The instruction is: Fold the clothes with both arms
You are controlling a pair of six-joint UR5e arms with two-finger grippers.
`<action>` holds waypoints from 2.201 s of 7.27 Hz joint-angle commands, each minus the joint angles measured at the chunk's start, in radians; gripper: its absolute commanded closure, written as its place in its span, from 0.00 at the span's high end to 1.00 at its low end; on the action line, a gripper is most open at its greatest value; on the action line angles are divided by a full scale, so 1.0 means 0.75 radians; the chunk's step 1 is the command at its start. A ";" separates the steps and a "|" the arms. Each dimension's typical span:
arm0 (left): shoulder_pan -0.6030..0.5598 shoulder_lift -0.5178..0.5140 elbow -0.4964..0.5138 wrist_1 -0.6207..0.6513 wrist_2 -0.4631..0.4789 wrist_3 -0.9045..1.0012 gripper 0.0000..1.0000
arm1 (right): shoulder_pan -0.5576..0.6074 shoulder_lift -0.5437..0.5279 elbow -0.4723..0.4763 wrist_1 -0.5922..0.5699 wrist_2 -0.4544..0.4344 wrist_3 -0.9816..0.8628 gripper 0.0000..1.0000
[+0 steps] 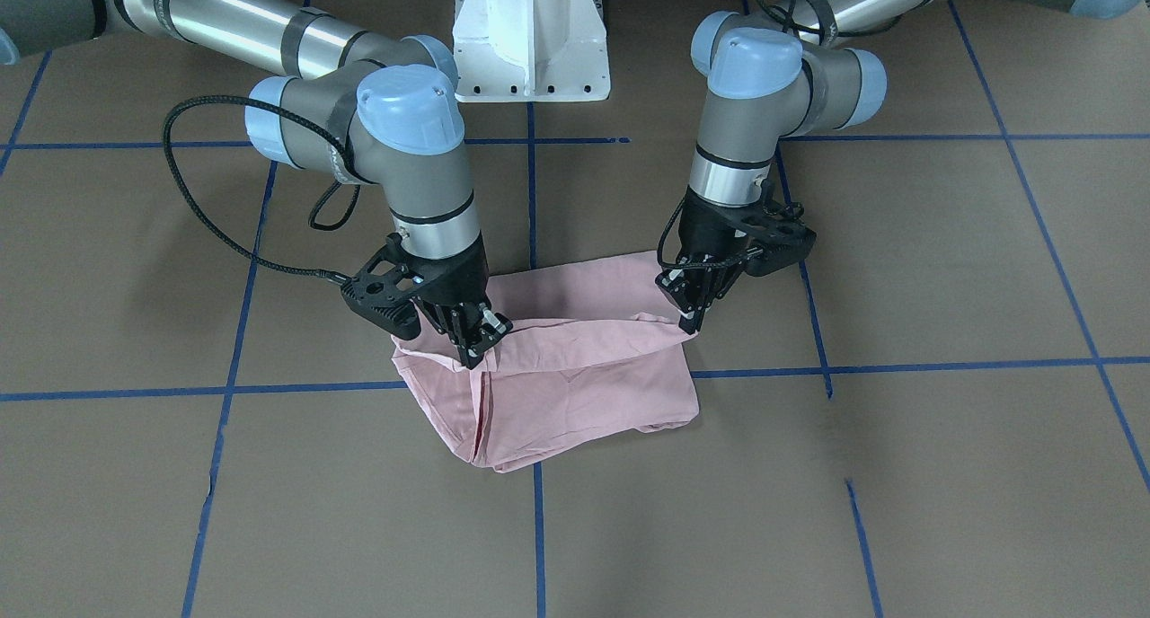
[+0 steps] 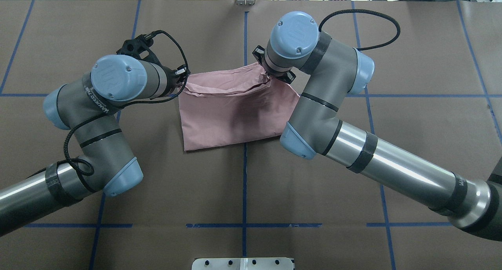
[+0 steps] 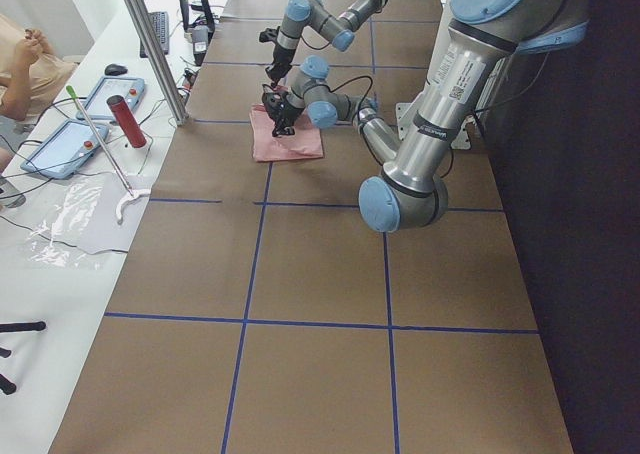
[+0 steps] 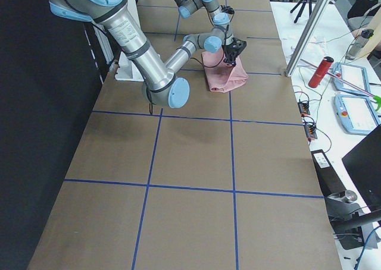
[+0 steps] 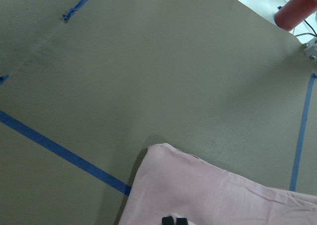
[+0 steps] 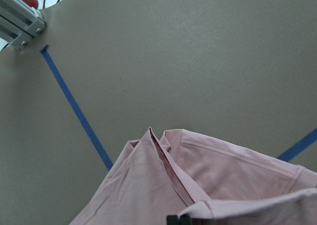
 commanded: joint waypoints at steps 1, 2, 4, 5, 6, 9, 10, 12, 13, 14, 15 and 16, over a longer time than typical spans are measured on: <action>-0.015 -0.012 0.139 -0.156 0.003 0.038 0.00 | 0.013 0.066 -0.208 0.134 0.000 -0.021 0.00; -0.080 -0.093 0.429 -0.391 0.009 0.196 0.65 | 0.066 0.113 -0.459 0.346 0.002 -0.120 0.48; -0.189 -0.134 0.653 -0.630 0.023 0.296 1.00 | 0.181 0.246 -0.651 0.442 0.087 -0.286 1.00; -0.191 -0.113 0.645 -0.663 0.019 0.298 1.00 | 0.226 0.224 -0.651 0.442 0.118 -0.382 1.00; -0.193 -0.074 0.600 -0.687 0.013 0.310 1.00 | 0.271 0.149 -0.607 0.444 0.153 -0.482 1.00; -0.407 0.175 0.461 -0.799 -0.354 0.791 1.00 | 0.536 -0.150 -0.413 0.418 0.469 -0.902 1.00; -0.588 0.281 0.461 -0.861 -0.624 1.050 1.00 | 0.687 -0.258 -0.339 0.325 0.616 -1.176 1.00; -0.940 0.459 0.463 -0.837 -0.896 1.622 1.00 | 0.939 -0.517 -0.017 0.041 0.728 -1.714 1.00; -1.096 0.533 0.477 -0.810 -0.996 1.818 1.00 | 0.978 -0.673 0.151 -0.076 0.726 -1.842 1.00; -1.211 0.607 0.473 -0.747 -1.017 2.038 1.00 | 1.011 -0.865 0.256 -0.118 0.756 -2.082 1.00; -1.291 0.615 0.467 -0.538 -1.105 2.227 1.00 | 1.038 -0.966 0.303 -0.161 0.811 -2.184 1.00; -1.330 0.609 0.461 -0.330 -1.148 2.374 1.00 | 1.044 -1.019 0.306 -0.163 0.820 -2.201 1.00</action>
